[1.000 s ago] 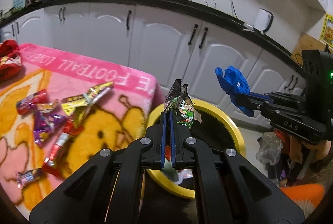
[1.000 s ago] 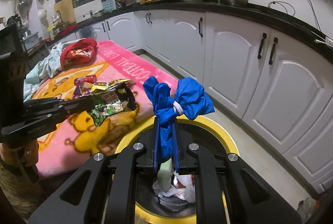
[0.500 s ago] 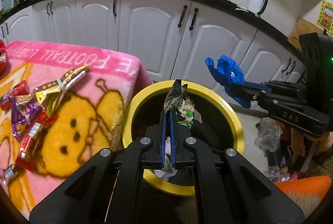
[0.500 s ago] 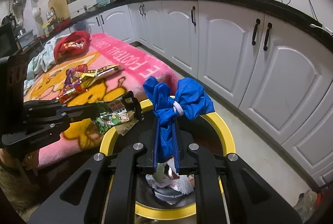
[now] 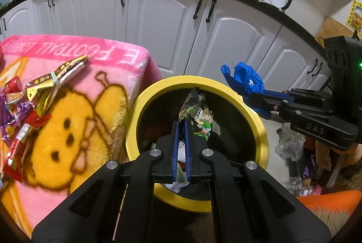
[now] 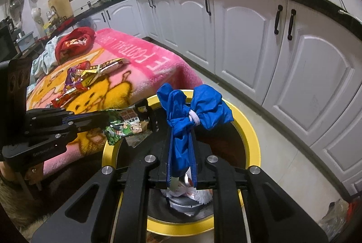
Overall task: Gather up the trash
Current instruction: 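Lower both held items into the yellow bin and open both tools, then move both tools back over the remaining wrappers on the blanket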
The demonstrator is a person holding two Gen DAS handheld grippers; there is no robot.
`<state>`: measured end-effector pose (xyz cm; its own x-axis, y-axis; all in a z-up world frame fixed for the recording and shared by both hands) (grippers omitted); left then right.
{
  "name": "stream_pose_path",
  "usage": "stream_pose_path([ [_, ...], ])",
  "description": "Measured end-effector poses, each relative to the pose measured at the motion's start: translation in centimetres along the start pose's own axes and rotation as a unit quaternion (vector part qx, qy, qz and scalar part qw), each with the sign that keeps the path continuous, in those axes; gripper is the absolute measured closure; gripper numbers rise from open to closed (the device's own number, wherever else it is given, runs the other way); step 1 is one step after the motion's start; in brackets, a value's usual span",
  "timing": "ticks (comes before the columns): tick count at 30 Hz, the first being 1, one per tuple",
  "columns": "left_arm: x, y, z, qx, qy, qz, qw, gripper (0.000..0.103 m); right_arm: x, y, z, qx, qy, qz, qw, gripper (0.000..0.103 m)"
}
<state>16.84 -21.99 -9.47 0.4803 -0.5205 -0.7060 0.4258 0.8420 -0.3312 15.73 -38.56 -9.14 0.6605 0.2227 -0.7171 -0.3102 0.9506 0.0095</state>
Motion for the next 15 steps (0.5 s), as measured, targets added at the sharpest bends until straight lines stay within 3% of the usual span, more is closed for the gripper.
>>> stream_pose_path([
  [2,0.1,0.1,0.0,-0.002,0.001,0.002,1.0,0.101,0.2,-0.1,-0.1,0.002,0.002,0.002,1.0,0.087],
  [3,0.2,0.2,0.0,-0.003,0.001,0.004,1.0,0.094,0.3,-0.2,-0.2,0.005,0.003,0.001,1.0,0.085],
  [4,0.2,0.3,0.1,-0.004,0.001,0.005,1.0,0.087,0.3,-0.3,-0.2,0.008,0.004,0.0,1.0,0.076],
  [6,0.1,0.7,0.2,-0.01,0.0,0.008,0.9999,0.066,0.3,-0.5,-0.3,0.014,0.002,0.001,1.0,0.073],
  [9,-0.4,1.3,0.3,-0.02,-0.007,0.01,0.9997,0.059,0.1,-0.6,-0.2,0.017,-0.001,-0.002,1.0,0.067],
  [15,-2.3,2.7,0.8,-0.047,-0.037,0.023,0.9979,0.026,-0.6,-0.5,0.4,0.02,-0.014,-0.007,1.0,0.061],
])
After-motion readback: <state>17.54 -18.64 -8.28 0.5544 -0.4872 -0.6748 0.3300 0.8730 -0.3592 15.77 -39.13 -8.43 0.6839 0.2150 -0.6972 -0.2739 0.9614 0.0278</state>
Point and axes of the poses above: each gripper's, at about its wrist camera, not at the fingertips, and x roughly the way its jaws point, y to its left, z to its top, the point moved 3 cm from there along x, roughly the way its jaws point, and after that the axes turned 10 degrees about -x, right-handed, at the moved point
